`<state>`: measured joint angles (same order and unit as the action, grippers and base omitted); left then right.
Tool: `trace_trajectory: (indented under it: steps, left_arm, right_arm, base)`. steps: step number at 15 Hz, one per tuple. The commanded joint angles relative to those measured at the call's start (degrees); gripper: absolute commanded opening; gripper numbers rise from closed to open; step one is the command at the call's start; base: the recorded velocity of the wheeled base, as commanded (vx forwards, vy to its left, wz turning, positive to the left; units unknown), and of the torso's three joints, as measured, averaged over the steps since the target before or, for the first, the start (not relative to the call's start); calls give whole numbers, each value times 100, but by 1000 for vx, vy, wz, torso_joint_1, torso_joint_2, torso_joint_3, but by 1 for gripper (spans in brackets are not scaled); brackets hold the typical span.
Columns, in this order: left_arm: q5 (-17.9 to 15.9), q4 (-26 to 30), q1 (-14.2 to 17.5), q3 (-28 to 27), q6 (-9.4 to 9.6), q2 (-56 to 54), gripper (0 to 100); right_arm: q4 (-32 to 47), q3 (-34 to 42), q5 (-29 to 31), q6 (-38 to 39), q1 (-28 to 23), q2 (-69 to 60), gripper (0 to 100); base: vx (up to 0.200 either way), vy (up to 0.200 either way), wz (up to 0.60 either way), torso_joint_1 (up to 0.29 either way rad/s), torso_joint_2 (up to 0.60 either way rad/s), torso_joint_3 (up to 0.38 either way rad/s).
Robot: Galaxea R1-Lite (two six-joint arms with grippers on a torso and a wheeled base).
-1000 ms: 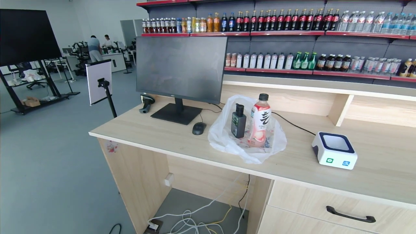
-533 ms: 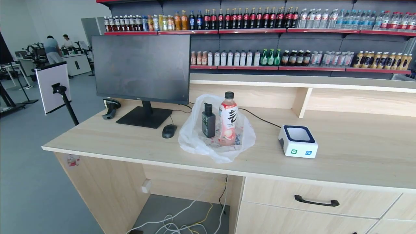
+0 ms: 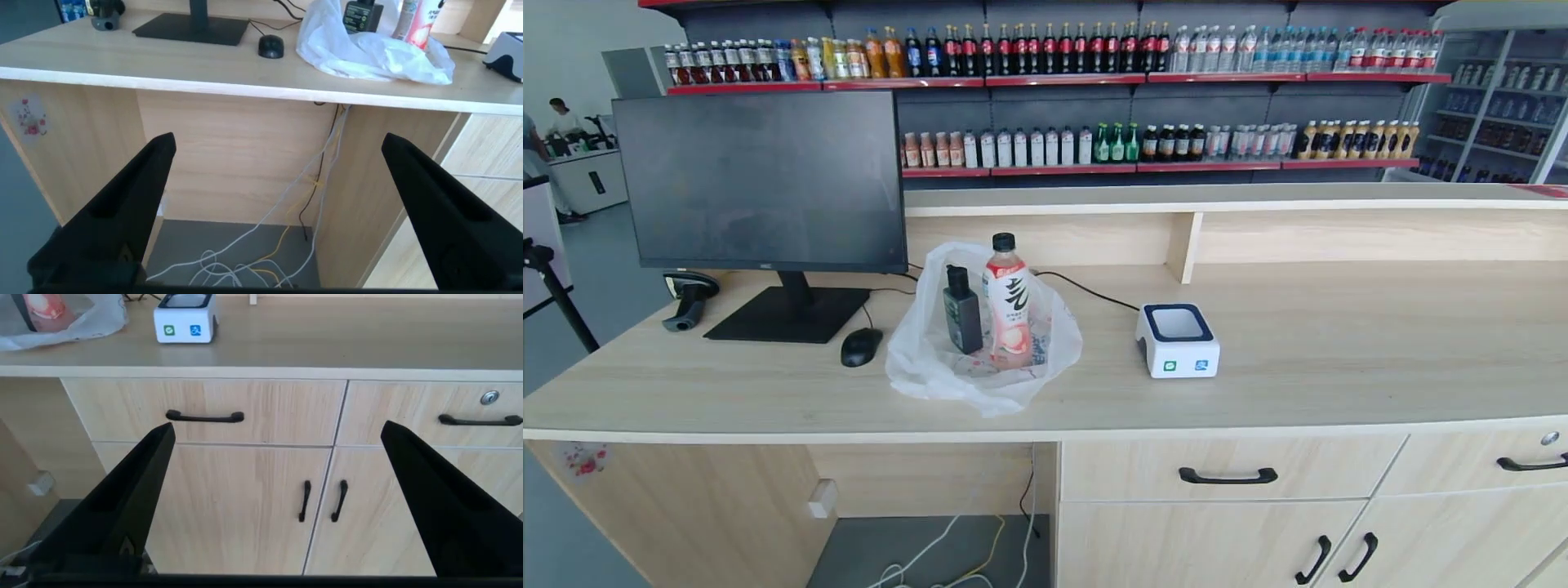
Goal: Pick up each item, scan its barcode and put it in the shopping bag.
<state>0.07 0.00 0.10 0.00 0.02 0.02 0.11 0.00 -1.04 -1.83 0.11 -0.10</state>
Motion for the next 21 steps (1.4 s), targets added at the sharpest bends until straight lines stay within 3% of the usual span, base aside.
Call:
trace_trajectory:
  steps: [1,13,17,21]
  left_arm:
    - [1,0,-1,0,-2,6,100]
    - [1,0,-10,0,6,-2,100]
    - [1,0,-1,0,-11,-2,100]
    - [1,0,-1,0,-20,-2,100]
  right_arm:
    - [-2,0,-2,-2,-11,10,100]
    - [-2,0,-2,-2,-2,10,100]
    - [-2,0,-2,-2,-2,10,100]
    - [-2,0,-2,-2,-2,10,100]
  base:
    - [0,-200,0,2,-2,12]
    - [0,-200,0,3,2,2]
    - [0,0,0,0,0,0]
    - [-200,0,0,-1,1,6]
